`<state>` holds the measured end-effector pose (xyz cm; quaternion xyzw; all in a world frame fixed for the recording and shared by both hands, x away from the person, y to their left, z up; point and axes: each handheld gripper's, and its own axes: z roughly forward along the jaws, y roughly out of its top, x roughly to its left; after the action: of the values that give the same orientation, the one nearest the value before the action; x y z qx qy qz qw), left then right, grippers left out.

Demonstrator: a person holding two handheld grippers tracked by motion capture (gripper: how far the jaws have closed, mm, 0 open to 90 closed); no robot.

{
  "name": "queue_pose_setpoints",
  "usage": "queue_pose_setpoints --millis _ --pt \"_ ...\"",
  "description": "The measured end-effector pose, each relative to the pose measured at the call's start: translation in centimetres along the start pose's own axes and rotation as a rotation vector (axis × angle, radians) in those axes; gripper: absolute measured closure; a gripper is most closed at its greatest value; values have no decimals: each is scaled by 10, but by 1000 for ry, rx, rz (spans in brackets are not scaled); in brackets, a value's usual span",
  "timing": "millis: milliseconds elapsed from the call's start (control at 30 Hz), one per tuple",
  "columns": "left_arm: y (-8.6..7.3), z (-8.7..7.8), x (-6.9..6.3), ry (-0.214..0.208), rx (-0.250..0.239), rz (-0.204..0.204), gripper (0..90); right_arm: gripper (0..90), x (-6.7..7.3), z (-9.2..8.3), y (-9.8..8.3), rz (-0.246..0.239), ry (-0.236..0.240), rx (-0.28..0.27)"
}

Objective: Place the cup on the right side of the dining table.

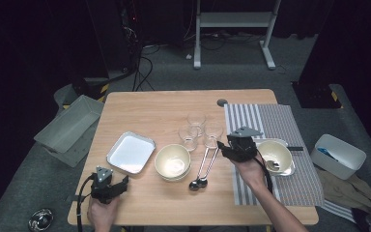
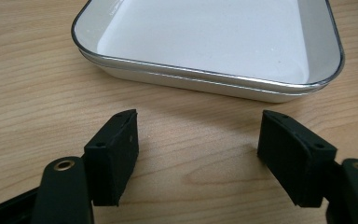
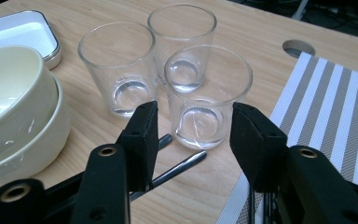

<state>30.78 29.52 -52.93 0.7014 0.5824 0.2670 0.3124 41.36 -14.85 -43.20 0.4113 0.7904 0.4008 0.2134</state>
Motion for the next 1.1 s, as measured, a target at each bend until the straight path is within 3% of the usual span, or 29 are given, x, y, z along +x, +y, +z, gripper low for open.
queue_pose_setpoints --millis 133,500,1100 --pt "0 0 0 -1 0 0 293 401 3 8 6 26 -9 15" --pt "0 0 0 -2 0 1 293 277 1 29 10 86 -14 37" --pt "0 0 0 -3 0 2 293 165 -3 51 10 94 -30 36"
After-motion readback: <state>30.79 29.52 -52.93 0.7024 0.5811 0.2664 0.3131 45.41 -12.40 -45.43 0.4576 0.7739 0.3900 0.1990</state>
